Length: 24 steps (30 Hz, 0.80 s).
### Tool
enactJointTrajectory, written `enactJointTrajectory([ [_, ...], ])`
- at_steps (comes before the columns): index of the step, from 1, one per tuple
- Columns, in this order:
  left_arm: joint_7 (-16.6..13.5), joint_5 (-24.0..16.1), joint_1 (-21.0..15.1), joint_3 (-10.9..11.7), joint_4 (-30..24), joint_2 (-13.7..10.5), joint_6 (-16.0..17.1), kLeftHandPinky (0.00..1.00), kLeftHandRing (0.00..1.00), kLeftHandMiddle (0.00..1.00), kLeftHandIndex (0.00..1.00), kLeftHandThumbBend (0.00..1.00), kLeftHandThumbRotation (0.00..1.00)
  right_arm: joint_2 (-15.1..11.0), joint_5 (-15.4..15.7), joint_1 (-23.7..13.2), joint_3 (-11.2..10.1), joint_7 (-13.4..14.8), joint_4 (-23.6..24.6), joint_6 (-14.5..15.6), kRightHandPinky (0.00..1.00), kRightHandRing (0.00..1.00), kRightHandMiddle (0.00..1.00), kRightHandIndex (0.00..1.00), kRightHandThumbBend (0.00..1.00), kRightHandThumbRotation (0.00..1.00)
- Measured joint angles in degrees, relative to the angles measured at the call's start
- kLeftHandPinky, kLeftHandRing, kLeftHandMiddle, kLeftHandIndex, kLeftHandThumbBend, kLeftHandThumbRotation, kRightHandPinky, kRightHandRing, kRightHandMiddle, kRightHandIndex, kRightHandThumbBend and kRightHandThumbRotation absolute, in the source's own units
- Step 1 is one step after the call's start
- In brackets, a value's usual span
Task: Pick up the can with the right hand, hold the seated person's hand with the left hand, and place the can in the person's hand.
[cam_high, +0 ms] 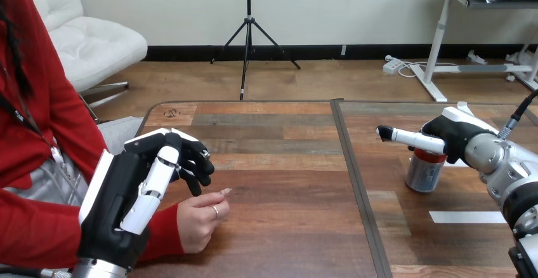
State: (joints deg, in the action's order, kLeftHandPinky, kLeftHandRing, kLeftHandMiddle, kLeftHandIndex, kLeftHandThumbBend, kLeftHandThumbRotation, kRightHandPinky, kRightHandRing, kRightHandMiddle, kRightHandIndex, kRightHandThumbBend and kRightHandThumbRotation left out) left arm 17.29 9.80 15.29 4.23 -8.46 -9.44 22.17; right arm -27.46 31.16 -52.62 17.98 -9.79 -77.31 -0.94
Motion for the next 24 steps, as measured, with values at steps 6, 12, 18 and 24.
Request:
enactJointTrajectory([
  [6, 0.06, -0.01, -0.01, 0.0, 0.0, 0.0, 0.0, 0.29, 0.4, 0.44, 0.43, 0.12, 0.75, 0.0, -0.1, 0.0, -0.11, 0.06, 0.0, -0.1, 0.71, 0.75, 0.76, 0.72, 1.0, 1.0],
  [12, 0.05, -0.11, -0.04, -0.01, 0.0, 0.01, 0.0, 0.29, 0.39, 0.44, 0.43, 0.12, 0.75, 0.0, -0.74, 0.01, -0.33, 0.56, 0.0, -0.6, 0.69, 0.74, 0.75, 0.72, 1.0, 1.0],
  [18, 0.14, -0.12, -0.15, -0.01, 0.0, 0.01, 0.0, 0.28, 0.39, 0.44, 0.43, 0.11, 0.75, -0.02, -1.53, 0.01, -0.78, 1.11, 0.0, -1.23, 0.7, 0.74, 0.76, 0.73, 1.0, 1.0],
  [24, 0.14, -0.12, -0.22, -0.01, 0.01, 0.01, 0.0, 0.28, 0.39, 0.44, 0.43, 0.1, 0.75, -0.12, -1.92, 0.01, -0.81, 1.16, 0.0, -2.01, 0.7, 0.74, 0.76, 0.74, 1.0, 1.0],
])
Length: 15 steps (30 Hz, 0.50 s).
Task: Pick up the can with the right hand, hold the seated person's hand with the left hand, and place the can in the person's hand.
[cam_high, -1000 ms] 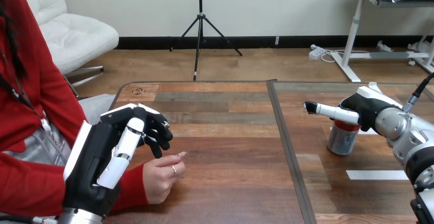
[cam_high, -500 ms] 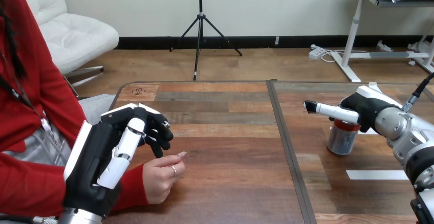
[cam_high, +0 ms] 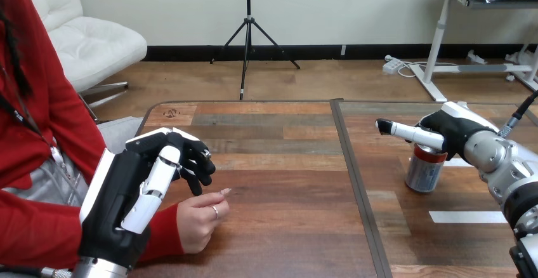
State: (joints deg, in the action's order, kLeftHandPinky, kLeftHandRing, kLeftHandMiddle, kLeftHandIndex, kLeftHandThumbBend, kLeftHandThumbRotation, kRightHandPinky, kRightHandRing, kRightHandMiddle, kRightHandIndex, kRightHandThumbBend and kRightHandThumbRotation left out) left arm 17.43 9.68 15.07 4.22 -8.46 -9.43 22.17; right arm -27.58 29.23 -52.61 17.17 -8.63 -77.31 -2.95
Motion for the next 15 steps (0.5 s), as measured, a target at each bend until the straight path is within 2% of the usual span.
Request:
enactJointTrajectory([
  [8, 0.15, 0.44, -0.06, -0.01, 0.01, 0.04, 0.0, 0.28, 0.39, 0.44, 0.43, 0.1, 0.75, -0.06, -0.19, 0.0, -0.09, 0.04, 0.0, -0.35, 0.67, 0.72, 0.75, 0.73, 1.0, 1.0],
  [15, 0.29, 0.36, -0.21, -0.01, 0.05, 0.02, 0.1, 0.29, 0.39, 0.44, 0.43, 0.09, 0.75, -0.07, -1.97, 0.0, -1.51, 0.04, 0.0, -0.33, 0.66, 0.74, 0.77, 0.75, 1.0, 1.0],
])
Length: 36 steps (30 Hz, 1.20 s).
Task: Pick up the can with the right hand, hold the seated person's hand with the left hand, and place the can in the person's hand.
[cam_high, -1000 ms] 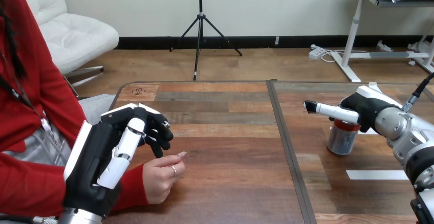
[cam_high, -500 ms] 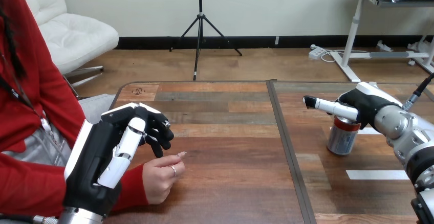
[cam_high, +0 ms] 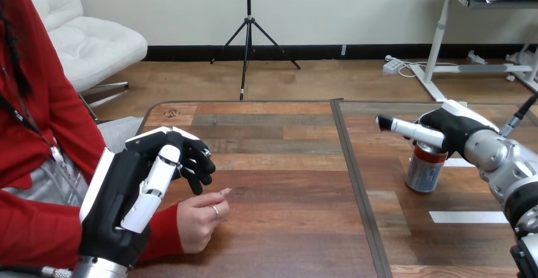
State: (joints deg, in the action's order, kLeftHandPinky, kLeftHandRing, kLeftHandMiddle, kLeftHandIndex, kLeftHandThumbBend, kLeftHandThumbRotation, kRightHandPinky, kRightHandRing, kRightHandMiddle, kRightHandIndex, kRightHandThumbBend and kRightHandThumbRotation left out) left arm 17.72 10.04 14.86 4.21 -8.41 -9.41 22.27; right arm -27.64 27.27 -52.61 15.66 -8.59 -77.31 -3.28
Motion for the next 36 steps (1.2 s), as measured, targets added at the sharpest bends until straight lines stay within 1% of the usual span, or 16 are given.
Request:
enactJointTrajectory([
  [3, 0.18, 0.06, -0.09, 0.0, 0.0, 0.0, 0.01, 0.29, 0.39, 0.44, 0.43, 0.09, 0.75, -0.12, -0.52, 0.0, -0.51, 0.0, 0.0, -0.16, 0.69, 0.79, 0.81, 0.77, 1.0, 1.0],
  [12, 0.26, 0.05, -0.25, 0.0, 0.0, 0.01, 0.04, 0.29, 0.39, 0.44, 0.43, 0.09, 0.75, -0.71, -3.03, 0.02, -2.88, 0.0, 0.0, -1.11, 0.77, 0.86, 0.88, 0.85, 1.0, 0.96],
  [17, 0.26, 0.01, -0.26, 0.02, 0.01, -0.01, 0.05, 0.29, 0.39, 0.43, 0.42, 0.09, 0.75, -1.39, -4.03, 0.04, -3.88, 0.0, 0.0, -1.57, 0.79, 0.88, 0.89, 0.87, 1.0, 0.93],
  [21, 0.26, -0.18, -0.27, 0.04, 0.06, -0.03, 0.26, 0.29, 0.39, 0.44, 0.43, 0.11, 0.75, -1.85, -4.96, 0.07, -5.03, 0.0, 0.0, -2.08, 0.8, 0.88, 0.89, 0.87, 1.0, 0.88],
  [26, 0.26, -0.29, -0.27, 0.04, 0.06, -0.03, 0.31, 0.29, 0.39, 0.44, 0.43, 0.12, 0.75, -2.41, -5.6, 0.11, -5.88, 0.0, 0.0, -2.51, 0.8, 0.88, 0.89, 0.86, 1.0, 0.85],
  [29, 0.26, -0.46, -0.28, 0.04, 0.06, -0.03, 0.31, 0.29, 0.39, 0.44, 0.43, 0.14, 0.75, -2.77, -6.12, 0.35, -6.41, 0.0, 0.01, -2.96, 0.74, 0.85, 0.88, 0.86, 1.0, 0.84],
  [32, 0.26, -0.54, -0.28, 0.04, 0.06, -0.04, 0.31, 0.29, 0.39, 0.44, 0.43, 0.14, 0.75, -3.07, -6.62, 0.63, -6.86, 0.0, 0.01, -3.24, 0.76, 0.87, 0.89, 0.86, 1.0, 0.82],
  [36, 0.33, -0.31, -0.28, 0.03, 0.06, -0.04, 0.21, 0.29, 0.39, 0.44, 0.43, 0.14, 0.75, -3.45, -6.85, 1.06, -7.1, 0.0, 0.01, -3.55, 0.75, 0.85, 0.88, 0.85, 1.0, 0.8],
])
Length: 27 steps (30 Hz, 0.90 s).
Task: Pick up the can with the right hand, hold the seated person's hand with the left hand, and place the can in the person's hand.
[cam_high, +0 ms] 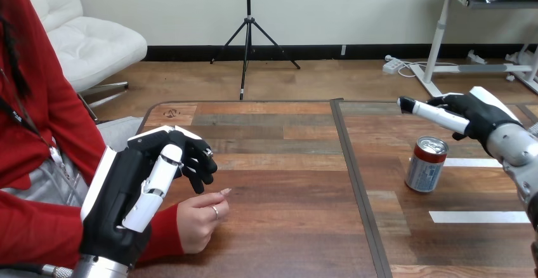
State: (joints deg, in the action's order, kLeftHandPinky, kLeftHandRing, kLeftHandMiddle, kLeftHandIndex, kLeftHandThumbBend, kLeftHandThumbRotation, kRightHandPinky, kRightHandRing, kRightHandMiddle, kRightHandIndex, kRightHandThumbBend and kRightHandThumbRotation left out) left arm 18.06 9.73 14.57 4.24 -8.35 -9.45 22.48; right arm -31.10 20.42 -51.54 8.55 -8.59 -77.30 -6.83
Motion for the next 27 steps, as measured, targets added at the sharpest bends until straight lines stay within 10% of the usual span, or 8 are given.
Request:
enactJointTrajectory([
  [27, 0.56, -0.07, -0.96, -0.02, 0.65, -0.02, 0.15, 0.29, 0.39, 0.44, 0.43, 0.12, 0.76, -0.81, -1.47, 4.57, -0.84, -2.55, 0.11, -2.9, 0.76, 0.83, 0.87, 0.9, 1.0, 0.58],
])
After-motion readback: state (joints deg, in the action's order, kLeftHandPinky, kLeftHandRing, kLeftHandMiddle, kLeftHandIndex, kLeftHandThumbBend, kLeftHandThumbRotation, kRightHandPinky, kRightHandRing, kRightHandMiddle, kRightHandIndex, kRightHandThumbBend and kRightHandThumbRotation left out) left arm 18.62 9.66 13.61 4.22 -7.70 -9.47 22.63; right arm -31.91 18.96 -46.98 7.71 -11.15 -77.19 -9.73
